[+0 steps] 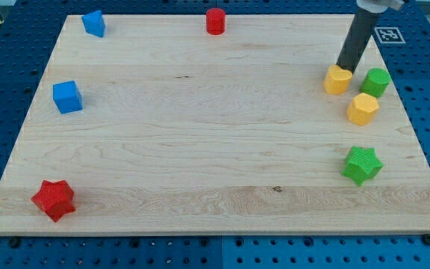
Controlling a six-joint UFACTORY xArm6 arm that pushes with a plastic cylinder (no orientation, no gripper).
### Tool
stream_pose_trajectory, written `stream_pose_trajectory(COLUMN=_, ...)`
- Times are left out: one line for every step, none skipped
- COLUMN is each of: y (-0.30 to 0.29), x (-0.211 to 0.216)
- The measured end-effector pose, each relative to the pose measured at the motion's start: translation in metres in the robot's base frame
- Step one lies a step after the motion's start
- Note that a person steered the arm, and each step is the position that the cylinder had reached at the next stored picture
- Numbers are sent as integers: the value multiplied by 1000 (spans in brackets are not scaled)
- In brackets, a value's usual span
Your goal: Slide the yellow hexagon towards the bottom right of the board
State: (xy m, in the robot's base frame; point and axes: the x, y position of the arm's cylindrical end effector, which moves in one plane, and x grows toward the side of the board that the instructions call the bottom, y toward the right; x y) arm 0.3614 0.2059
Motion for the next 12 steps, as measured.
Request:
stream_pose_trajectory(y=-39, x=25)
stream_pose_trajectory(y=-49, x=30)
stream_pose_trajectory(y=-41, x=41)
stream_pose_trajectory(y=-26, x=64)
stream_pose_trajectory(y=-19, x=68)
stream_pose_trajectory(y=-9, x=66)
stream_pose_trajectory(y=9, x=62)
stream_pose_trajectory(y=13, x=61)
stream_pose_trajectory(y=15, x=76)
stream_pose_trajectory(y=17, x=102)
stream_pose_trajectory(y=17, x=92)
stream_pose_trajectory(y=17, x=58)
